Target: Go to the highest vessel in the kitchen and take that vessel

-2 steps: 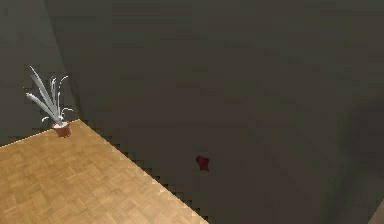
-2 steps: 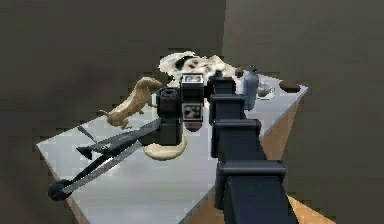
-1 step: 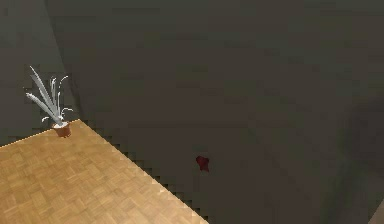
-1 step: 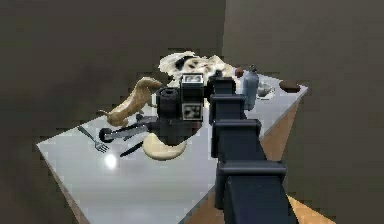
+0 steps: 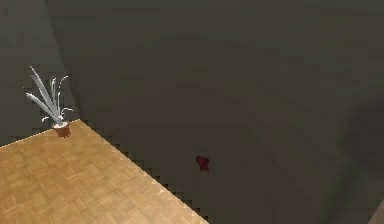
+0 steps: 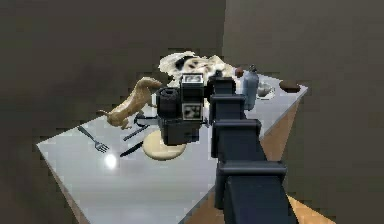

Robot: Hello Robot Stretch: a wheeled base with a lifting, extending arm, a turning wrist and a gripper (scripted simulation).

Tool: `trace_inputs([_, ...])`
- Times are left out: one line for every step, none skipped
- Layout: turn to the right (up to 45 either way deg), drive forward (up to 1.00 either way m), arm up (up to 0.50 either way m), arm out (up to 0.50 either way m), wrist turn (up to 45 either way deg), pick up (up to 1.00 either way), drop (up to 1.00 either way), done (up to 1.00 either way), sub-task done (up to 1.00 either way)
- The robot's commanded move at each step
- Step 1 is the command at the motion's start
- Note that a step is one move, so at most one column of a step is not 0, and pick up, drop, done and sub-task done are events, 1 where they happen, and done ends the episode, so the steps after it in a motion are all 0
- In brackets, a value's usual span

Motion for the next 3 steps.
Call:
trace_inputs([0.0,0.00,-0.14,0.00,0.0,0.00,0.00,0.00,0.00])
trace_inputs([0.0,0.00,0.00,0.00,0.0,1.00,0.00,0.00,0.00])
trace_inputs([0.0,0.00,0.10,0.00,0.0,0.00,0.00,0.00,0.00])
